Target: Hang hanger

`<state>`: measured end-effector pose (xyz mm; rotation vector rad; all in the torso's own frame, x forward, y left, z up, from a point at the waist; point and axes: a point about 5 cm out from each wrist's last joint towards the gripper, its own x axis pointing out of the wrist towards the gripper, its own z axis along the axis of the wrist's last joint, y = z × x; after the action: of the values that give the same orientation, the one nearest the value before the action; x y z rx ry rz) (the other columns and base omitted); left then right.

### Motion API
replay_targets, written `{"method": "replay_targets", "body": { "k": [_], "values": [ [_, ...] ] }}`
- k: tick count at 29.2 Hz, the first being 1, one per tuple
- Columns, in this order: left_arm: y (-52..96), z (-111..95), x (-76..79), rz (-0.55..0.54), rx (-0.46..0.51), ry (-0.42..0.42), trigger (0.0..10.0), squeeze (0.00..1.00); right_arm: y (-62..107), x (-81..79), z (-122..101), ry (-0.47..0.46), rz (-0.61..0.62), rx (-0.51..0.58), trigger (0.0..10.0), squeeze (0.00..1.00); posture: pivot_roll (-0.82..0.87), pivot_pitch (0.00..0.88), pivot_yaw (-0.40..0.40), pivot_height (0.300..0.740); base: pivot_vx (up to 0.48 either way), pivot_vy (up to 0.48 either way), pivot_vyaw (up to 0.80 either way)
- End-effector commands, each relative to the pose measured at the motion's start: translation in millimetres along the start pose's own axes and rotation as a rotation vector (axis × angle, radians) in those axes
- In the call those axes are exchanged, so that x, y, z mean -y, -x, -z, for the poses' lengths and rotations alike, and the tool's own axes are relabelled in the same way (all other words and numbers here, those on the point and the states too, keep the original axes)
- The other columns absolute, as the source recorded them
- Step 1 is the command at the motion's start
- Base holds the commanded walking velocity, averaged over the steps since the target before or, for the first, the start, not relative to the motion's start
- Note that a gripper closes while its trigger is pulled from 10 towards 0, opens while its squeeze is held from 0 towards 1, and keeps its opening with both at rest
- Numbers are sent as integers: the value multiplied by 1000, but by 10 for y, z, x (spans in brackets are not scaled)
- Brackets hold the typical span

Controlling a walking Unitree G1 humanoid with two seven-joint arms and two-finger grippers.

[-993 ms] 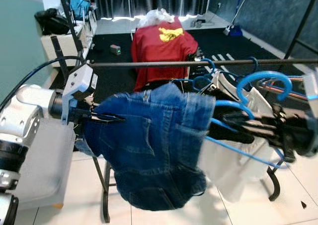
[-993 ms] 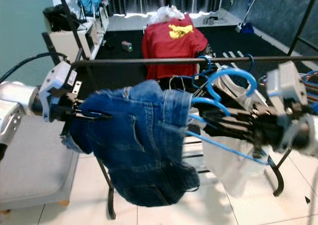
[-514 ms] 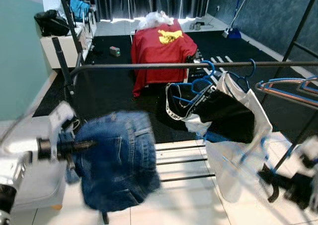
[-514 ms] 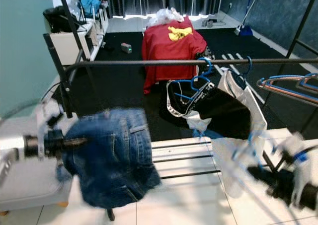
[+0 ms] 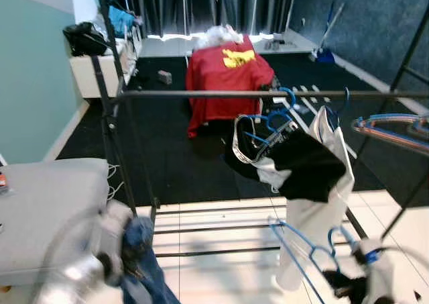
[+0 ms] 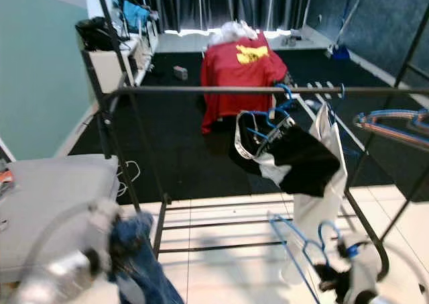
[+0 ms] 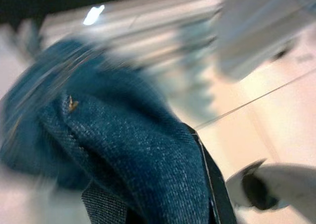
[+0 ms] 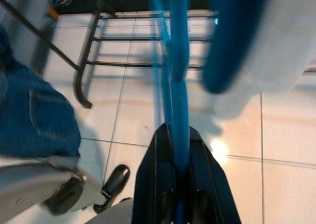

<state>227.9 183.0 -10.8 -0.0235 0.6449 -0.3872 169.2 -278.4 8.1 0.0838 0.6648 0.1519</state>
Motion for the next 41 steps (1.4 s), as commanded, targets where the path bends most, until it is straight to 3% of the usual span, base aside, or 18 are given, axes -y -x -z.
{"method": "replay_targets", "body": {
  "k": [1, 2, 5, 7, 11, 13, 14, 15, 29, 36, 41],
  "values": [
    [26, 133, -74, -140, -50, -8, 10000, 0, -7, 44, 116, -14, 74, -6, 10000, 0, 184, 0, -6, 740, 0, 0, 794],
    [26, 133, -74, -140, -50, -8, 10000, 0, -7, 44, 116, -14, 74, -6, 10000, 0, 184, 0, -6, 740, 0, 0, 794],
    [93, 380, 11, -245, -55, 77, 10000, 0, 2, 74, 297, -161, 164, 45, 10000, 0, 194, 0, -8, 740, 0, 0, 779],
    [103, 401, 36, -256, -47, 96, 10000, 0, -5, 72, 313, -185, 171, 57, 10000, 0, 194, 0, -8, 740, 0, 0, 775],
    [125, 354, 56, -267, 52, 171, 10000, 0, -25, 73, 303, -250, 166, 98, 10000, 0, 218, 0, -13, 740, 0, 0, 775],
    [130, 326, 88, -204, 142, 255, 10000, 0, -50, 55, 288, -317, 151, 137, 10000, 0, 239, 0, -22, 740, 0, 0, 775],
    [130, 326, 88, -204, 142, 255, 10000, 0, -50, 55, 288, -317, 151, 137, 10000, 0, 239, 0, -22, 740, 0, 0, 775],
    [137, 303, 91, -175, 195, 313, 10000, 0, -64, 36, 261, -292, 134, 140, 10000, 0, 243, 0, -28, 740, 0, 0, 775],
    [35, 176, 90, -142, 196, 303, 10000, 0, -82, 26, 172, -257, 111, 168, 10000, 0, 226, 0, -27, 740, 0, 0, 775],
    [6, 65, 10, -136, 218, 287, 10000, 0, -119, 171, 241, -266, 135, 157, 10000, 0, 203, 0, 3, 740, 0, 0, 775],
    [-2, 7, -88, -144, 217, 286, 10000, 0, -194, 159, 218, -267, 148, 164, 10000, 0, 164, 0, 54, 740, 0, 0, 775]
  ]
}}
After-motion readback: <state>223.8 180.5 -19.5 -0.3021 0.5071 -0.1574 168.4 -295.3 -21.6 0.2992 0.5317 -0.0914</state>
